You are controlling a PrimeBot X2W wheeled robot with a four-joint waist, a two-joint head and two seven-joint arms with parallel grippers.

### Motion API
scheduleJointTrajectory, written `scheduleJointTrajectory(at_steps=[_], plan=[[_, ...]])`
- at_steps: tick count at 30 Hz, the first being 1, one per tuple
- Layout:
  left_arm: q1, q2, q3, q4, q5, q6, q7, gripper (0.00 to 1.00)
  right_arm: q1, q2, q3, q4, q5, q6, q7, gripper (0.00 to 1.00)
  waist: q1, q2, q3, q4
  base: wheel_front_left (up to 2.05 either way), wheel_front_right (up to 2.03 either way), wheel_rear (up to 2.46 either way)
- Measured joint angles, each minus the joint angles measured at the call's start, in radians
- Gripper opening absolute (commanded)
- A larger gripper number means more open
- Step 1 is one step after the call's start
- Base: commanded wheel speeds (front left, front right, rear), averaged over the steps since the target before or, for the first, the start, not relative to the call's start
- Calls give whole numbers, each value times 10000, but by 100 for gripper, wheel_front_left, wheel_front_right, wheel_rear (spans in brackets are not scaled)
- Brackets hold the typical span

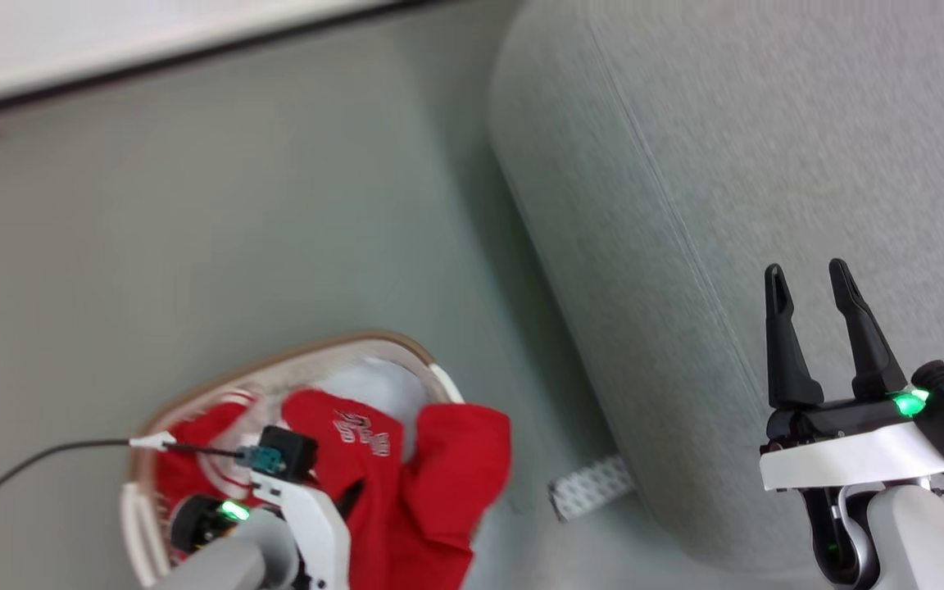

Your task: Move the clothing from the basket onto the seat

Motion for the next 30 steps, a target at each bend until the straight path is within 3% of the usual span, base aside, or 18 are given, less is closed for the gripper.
scheduleJointTrajectory(at_steps=[7,15,30], plan=[[280,-407,-374,-412,-439,0,-1225,0,310,4,-199,372,-474,0,0,100,0,0,-1322,975,0,0,0],[458,-621,-443,-924,-299,-2,-1758,0,706,10,-165,769,-790,0,0,100,-1,0,-2846,1998,0,0,0],[1641,-370,2596,-4462,2617,403,-1806,0,1398,6,-81,1103,-863,0,0,100,-2,0,-4780,3225,0,0,0]])
